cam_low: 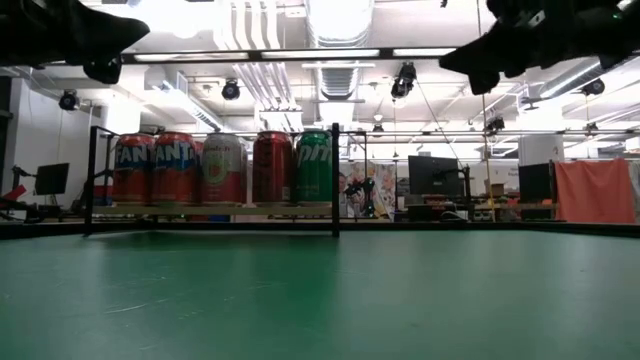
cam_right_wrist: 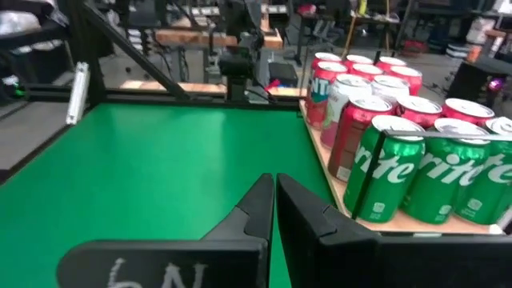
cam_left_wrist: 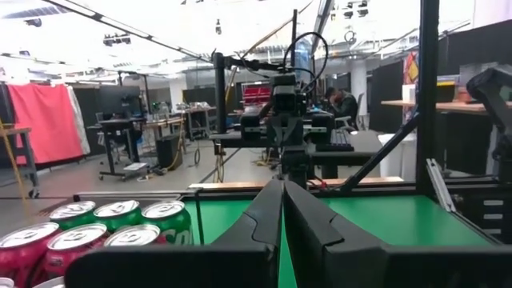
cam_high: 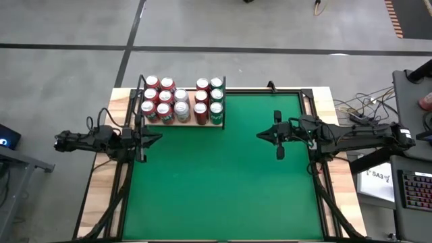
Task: Place canned beverage on shelf
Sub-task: Return to Home Position
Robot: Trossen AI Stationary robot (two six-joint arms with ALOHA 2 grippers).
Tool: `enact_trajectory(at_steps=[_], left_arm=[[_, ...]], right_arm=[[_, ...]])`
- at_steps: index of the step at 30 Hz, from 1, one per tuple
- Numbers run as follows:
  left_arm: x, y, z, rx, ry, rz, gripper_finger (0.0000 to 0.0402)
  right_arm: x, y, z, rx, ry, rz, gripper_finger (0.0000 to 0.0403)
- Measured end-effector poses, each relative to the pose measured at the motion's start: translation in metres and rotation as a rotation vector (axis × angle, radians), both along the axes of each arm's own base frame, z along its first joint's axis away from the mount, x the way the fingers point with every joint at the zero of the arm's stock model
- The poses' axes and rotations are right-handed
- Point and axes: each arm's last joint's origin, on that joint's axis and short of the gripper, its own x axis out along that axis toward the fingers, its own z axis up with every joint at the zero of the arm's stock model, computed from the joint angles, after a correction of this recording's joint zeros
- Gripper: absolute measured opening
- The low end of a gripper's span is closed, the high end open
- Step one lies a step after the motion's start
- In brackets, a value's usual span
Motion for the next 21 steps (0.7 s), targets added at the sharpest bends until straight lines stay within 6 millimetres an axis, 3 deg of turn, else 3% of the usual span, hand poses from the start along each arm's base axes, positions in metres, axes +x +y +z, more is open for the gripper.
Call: enact_trajectory(at_steps=[5, 11, 21], left_arm=[[0.002, 0.000, -0.005, -0.027, 0.002, -0.012, 0.0000], [0.012, -0.003, -0.035, -0.098, -0.032, -0.054, 0.0000], [0.013, -0.003, -0.036, -0.108, -0.027, -0.057, 0.0000]], right_arm=[[-0.013, 0.003, -0.010, 0.000, -0.041, 0.032, 0.0009], [-0.032, 0.006, -0.031, 0.023, -0.077, 0.066, 0.0009], [-0.058, 0.011, -0.050, 0.003, -0.232, 0.128, 0.0009]])
